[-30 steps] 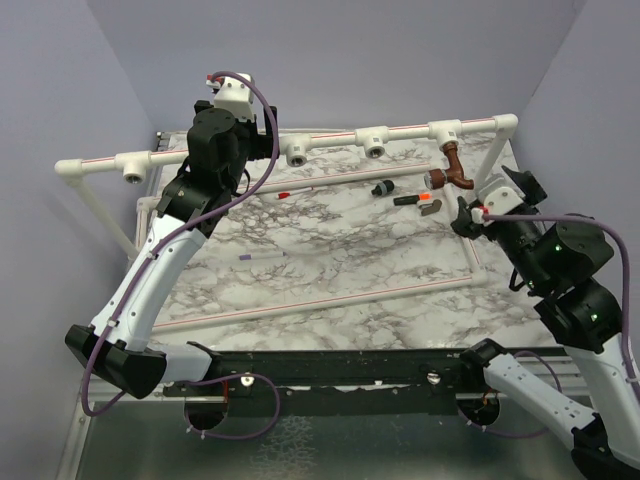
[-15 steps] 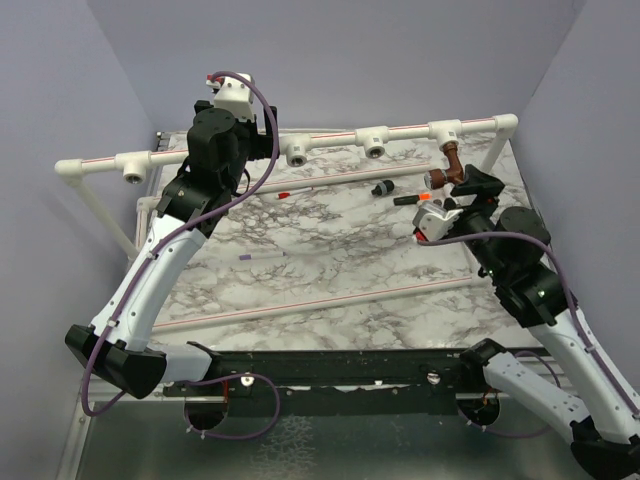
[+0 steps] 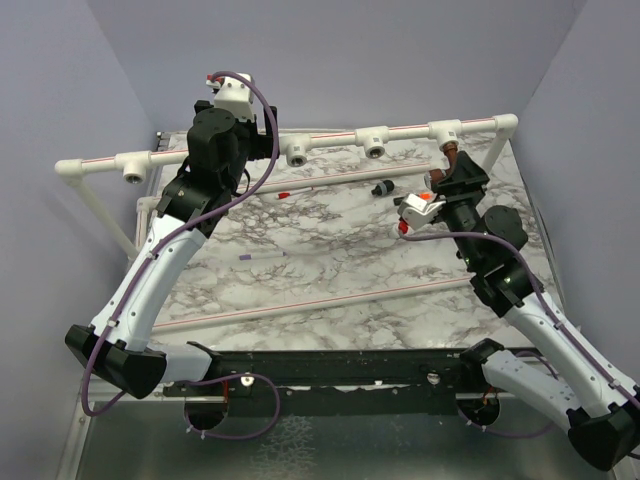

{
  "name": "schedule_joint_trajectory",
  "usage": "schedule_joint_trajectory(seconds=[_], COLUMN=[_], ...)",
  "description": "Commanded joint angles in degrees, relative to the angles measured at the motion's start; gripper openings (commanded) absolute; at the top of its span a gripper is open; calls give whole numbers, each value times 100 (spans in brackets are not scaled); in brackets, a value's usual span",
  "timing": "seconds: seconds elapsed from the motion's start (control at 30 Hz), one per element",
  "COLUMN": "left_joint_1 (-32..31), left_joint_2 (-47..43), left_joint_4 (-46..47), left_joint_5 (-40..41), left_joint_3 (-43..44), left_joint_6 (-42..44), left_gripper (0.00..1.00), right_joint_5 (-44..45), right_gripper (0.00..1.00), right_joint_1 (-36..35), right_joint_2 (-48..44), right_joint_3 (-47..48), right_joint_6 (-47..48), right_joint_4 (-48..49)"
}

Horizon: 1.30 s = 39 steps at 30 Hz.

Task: Install the water faucets

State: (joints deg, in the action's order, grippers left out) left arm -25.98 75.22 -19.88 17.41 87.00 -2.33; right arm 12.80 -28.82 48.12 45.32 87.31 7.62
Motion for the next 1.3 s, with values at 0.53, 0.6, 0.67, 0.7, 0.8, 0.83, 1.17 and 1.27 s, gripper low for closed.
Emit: schedule_joint_trajectory(seconds=[0.53, 0.6, 0.67, 0.7, 0.8, 0.83, 1.17, 1.27], left_joint_1=[-224, -224, -225, -228, -229, -231, -232, -232], left_joint_2=[394, 377, 353, 340, 328, 327, 277, 285], left_joint_4=[-1079, -1088, -1088, -1082, -1079, -1079, -1079, -1079], left_joint_5=[-737, -739, -739, -739, -730, -730, -729, -734], left_joint_3=[-236, -236, -245, -252, -271, -274, -289, -300], left_joint_6=[13, 13, 13, 13, 13, 8, 6, 4], left_gripper=[91, 91, 91, 91, 91, 91, 91, 91], right_joint_5=[763, 781, 820, 834, 812, 809, 623, 619], right_gripper=[0, 1, 1, 0, 1, 0, 1, 0], right_joint_1=[-147, -146, -147, -143, -147, -143, -149, -143], right_joint_2=[101, 112, 125, 139, 168, 183, 153, 121], right_joint_3=[329, 387, 472, 489, 520, 519, 426, 309], right_joint_6=[-4930, -5656, -6478, -6871, -8111, -8493, -12211, -13148], right_joint_4=[519, 417, 300, 244, 97, 53, -204, -173])
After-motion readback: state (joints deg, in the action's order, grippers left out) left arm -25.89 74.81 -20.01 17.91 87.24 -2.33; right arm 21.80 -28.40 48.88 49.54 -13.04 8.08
